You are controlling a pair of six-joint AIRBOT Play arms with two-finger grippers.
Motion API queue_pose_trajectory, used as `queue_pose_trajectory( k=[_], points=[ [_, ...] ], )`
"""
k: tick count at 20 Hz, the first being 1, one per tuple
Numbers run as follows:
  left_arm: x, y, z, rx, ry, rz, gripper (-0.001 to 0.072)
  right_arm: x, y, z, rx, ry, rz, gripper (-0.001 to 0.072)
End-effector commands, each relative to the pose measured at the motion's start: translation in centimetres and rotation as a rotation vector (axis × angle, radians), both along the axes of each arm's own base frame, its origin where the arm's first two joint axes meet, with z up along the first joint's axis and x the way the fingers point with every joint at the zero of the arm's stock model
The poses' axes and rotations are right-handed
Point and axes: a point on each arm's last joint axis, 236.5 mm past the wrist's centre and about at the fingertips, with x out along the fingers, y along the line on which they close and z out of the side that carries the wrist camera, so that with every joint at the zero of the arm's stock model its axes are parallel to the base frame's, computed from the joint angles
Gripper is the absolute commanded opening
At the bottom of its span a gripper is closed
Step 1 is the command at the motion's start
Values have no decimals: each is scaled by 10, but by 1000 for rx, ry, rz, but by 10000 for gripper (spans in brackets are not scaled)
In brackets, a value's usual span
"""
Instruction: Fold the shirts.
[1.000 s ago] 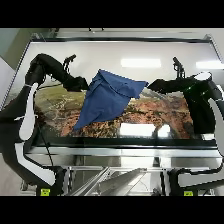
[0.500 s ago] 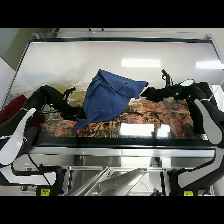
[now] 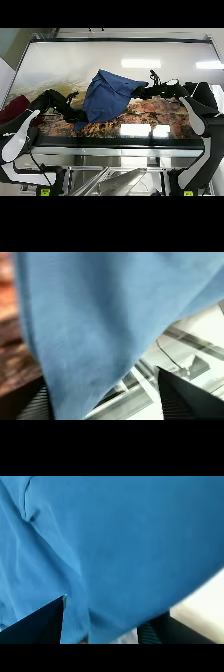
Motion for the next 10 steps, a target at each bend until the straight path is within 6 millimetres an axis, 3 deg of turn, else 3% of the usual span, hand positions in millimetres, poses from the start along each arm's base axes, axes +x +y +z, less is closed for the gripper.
queue_pose_trajectory(
  k=[1,2,5,6,7,8,10],
  points=[
    [-8,-8,-16,15,32,-41,455,20,9,3,34,-20,-39,383],
    [-9,-8,-15,14,34,-42,346,22,9,6,42,-25,-39,209],
    [-2,-1,-3,9,1,-17,113,18,11,24,72,-35,11,18],
    [2,3,6,7,-28,-2,89,18,10,35,80,-51,28,20],
    [9,7,20,2,-78,11,18,17,8,51,86,-75,39,20],
    [17,13,37,1,-136,29,18,16,7,70,93,-103,50,20],
    [39,16,95,-39,-284,64,18,10,-1,127,106,-196,76,20]
  ],
)
